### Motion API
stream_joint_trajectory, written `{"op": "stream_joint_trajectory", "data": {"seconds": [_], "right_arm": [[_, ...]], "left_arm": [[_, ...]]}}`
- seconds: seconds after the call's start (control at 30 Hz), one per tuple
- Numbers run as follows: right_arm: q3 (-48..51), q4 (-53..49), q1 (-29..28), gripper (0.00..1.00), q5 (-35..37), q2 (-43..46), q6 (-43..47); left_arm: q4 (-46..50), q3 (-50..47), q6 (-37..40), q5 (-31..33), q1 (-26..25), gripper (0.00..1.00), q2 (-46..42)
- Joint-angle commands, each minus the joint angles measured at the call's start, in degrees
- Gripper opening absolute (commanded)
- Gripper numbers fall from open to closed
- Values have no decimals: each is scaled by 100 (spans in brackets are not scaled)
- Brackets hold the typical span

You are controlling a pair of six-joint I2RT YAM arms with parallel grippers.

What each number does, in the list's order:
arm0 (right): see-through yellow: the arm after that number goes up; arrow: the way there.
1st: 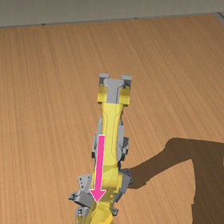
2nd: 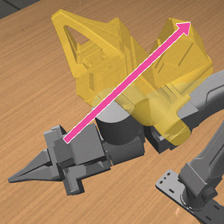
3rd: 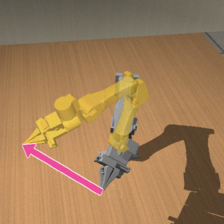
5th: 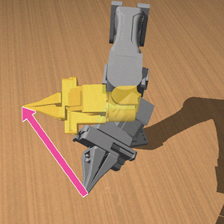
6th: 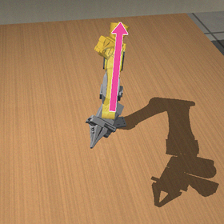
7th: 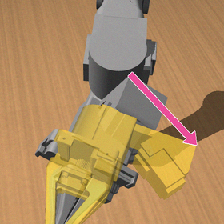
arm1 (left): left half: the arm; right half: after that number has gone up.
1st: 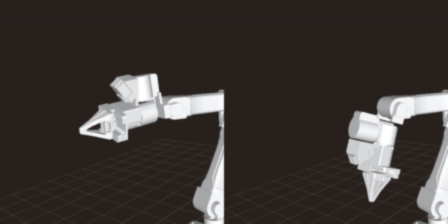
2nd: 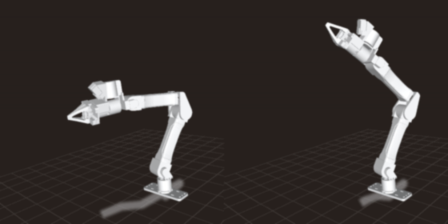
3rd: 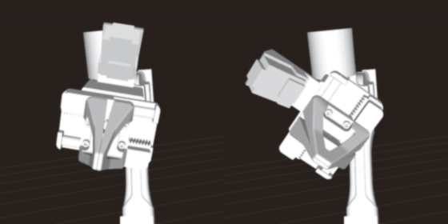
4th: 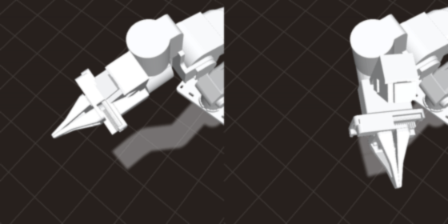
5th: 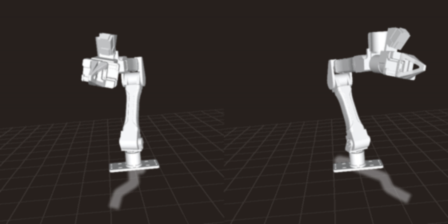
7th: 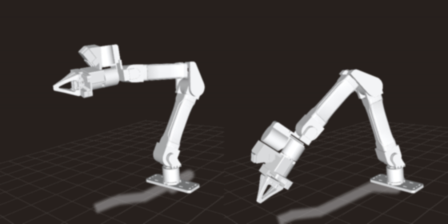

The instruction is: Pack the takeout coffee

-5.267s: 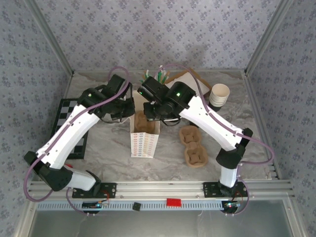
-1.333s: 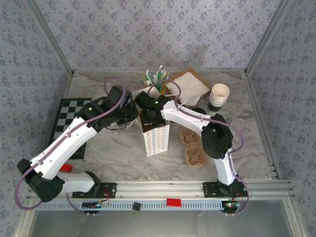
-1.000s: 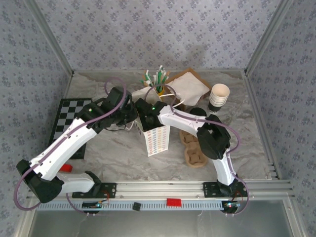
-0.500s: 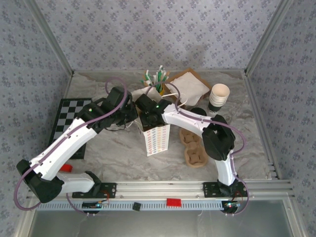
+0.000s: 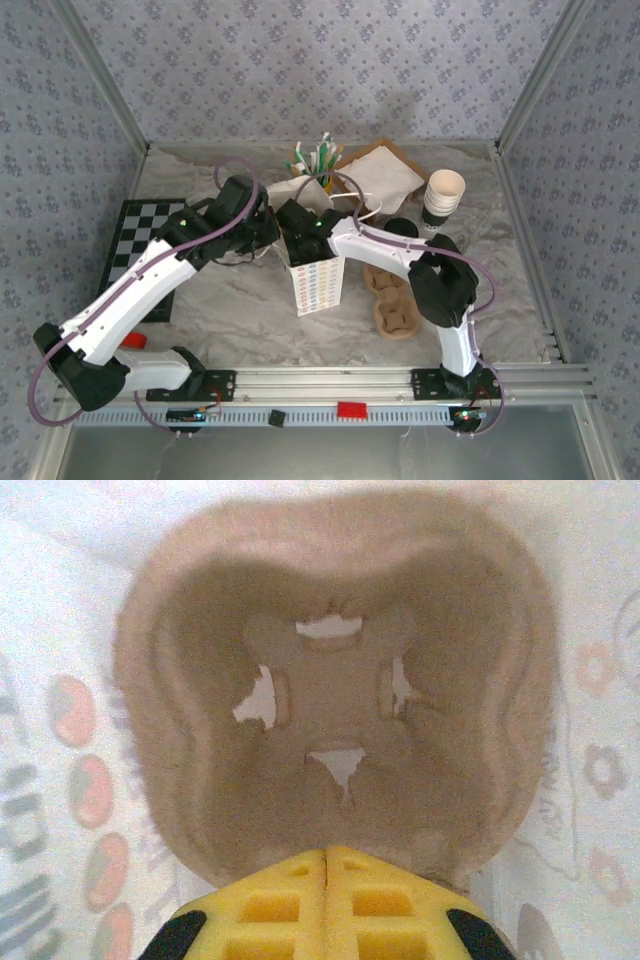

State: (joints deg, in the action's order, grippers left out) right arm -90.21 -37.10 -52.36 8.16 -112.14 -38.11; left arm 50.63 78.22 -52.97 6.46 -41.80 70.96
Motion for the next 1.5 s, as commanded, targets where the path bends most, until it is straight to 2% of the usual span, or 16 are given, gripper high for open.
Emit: {"op": "stream_joint_trajectory", "data": {"seconds": [0.0, 0.27, 0.57, 0.63, 1.03, 1.37, 1.47], "right_arm": [[-129, 195, 33, 0, 218, 82, 155], [88, 332, -125, 0, 53, -317, 155], [-302, 56, -138, 0, 285, 574, 155], [-363, 17, -135, 0, 330, 732, 379], [-314, -109, -151, 0, 379, 1695, 533], [-301, -294, -38, 0, 42, 2345, 600], [-414, -564, 59, 0, -278, 2508, 655]], "left_arm": [[-123, 146, 137, 18, -42, 0, -56], [-212, 110, 360, -43, -42, 0, -56], [-282, -3, 612, -32, -46, 0, -151], [-307, -28, 649, -35, -40, 0, -161], [-396, 1, 958, -81, -38, 0, -100], [-530, 39, 1233, -17, -38, 0, -83], [-645, 43, 1435, -34, -35, 0, -56]]}}
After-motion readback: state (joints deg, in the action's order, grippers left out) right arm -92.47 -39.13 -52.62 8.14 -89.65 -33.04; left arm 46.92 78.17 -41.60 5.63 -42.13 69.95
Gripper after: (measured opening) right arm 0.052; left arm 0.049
